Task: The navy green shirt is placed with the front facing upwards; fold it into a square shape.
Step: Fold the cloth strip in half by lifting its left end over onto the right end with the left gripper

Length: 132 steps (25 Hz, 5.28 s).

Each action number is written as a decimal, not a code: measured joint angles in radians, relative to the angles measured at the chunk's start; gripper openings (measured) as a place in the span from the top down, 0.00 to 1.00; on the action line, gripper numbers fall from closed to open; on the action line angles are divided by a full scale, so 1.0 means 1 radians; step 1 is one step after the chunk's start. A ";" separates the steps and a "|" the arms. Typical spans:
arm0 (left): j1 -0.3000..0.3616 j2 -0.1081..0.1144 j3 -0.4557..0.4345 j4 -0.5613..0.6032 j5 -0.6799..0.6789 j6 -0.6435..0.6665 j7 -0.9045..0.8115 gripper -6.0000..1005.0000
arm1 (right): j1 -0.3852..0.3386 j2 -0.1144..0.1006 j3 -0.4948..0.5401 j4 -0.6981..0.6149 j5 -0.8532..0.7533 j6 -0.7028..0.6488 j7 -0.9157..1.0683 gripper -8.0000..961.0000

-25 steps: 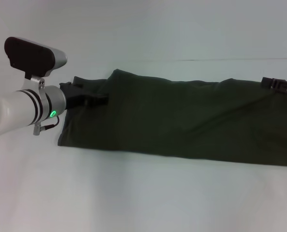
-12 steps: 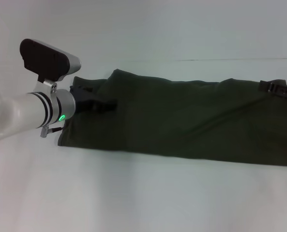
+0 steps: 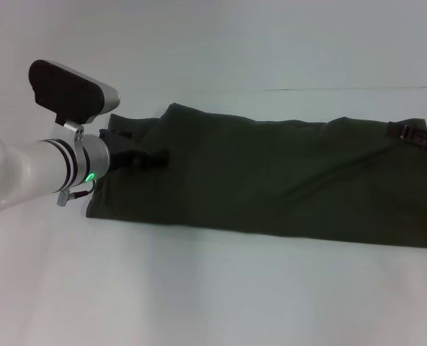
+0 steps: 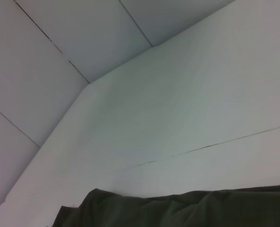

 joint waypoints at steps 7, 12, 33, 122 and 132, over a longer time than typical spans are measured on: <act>-0.001 0.000 0.000 -0.001 0.002 0.002 0.000 0.15 | -0.003 0.004 0.002 -0.005 0.003 -0.002 0.000 0.13; -0.001 0.000 -0.001 -0.001 0.002 0.000 0.000 0.24 | -0.003 0.005 0.002 -0.005 0.003 -0.003 0.000 0.13; -0.003 0.000 -0.008 -0.022 0.048 -0.031 -0.009 0.87 | -0.004 0.006 0.007 -0.007 0.006 -0.004 -0.001 0.14; 0.139 -0.008 -0.020 0.194 0.052 0.076 -0.100 0.99 | 0.034 -0.004 -0.006 0.006 -0.286 0.200 0.180 0.84; 0.146 -0.006 -0.020 0.196 0.054 0.071 -0.101 0.98 | 0.033 -0.005 0.006 0.004 -0.282 0.201 0.173 0.97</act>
